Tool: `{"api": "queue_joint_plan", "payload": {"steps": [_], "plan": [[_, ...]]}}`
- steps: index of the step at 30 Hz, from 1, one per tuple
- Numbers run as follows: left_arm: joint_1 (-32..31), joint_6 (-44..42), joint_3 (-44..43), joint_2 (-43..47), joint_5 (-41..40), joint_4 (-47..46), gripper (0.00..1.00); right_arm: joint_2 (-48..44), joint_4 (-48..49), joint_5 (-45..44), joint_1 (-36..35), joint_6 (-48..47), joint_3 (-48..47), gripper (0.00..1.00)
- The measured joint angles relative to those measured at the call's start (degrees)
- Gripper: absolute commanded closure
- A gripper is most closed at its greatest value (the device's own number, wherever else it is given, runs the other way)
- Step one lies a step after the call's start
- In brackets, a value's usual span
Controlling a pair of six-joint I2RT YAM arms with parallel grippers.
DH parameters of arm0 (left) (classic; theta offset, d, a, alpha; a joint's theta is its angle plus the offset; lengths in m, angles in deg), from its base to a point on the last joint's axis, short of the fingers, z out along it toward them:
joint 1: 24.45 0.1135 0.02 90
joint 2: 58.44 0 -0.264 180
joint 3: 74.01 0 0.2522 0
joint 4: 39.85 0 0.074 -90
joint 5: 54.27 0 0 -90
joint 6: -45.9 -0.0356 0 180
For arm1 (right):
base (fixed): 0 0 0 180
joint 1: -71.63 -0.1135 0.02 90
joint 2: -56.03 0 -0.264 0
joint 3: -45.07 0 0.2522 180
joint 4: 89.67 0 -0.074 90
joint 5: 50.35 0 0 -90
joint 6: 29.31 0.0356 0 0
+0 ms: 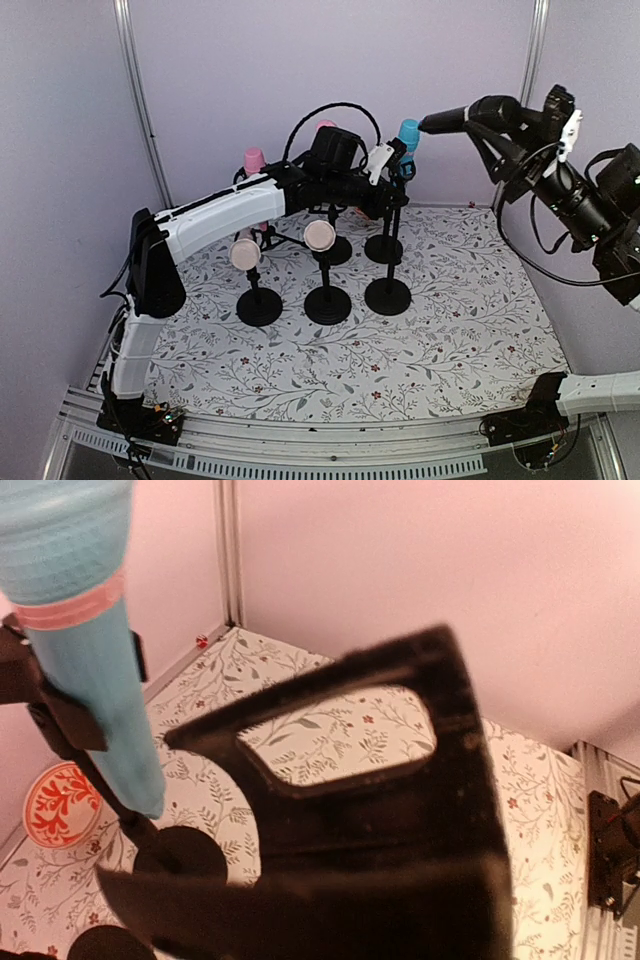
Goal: Remove the microphone from the stand
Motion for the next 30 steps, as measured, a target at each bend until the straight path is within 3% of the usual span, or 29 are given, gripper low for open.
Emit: {"api": "queue_joint_plan", "payload": {"steps": [4,10,15,18,30], "plan": [[1.5,1.1,0.2,-0.8,0.0,-1.9,0.98,-2.7,3.4,0.6,0.0,0.0,-3.6,1.0],[1.5,0.3,1.8,0.2,2.9,-1.6,0.39,-3.0,5.5,0.3,0.0,0.0,-5.2,1.0],[1.7,-1.9,2.0,0.6,8.6,3.0,0.07,1.7,4.6,-1.7,0.0,0.8,-5.6,1.0],[2.0,-4.1,1.7,1.3,11.2,6.6,0.01,5.8,2.8,-2.8,0.0,2.3,-7.4,1.0],[5.7,-13.4,-1.5,15.7,12.9,18.8,0.03,13.6,-0.7,-0.9,0.7,13.2,-12.0,1.0]]}}
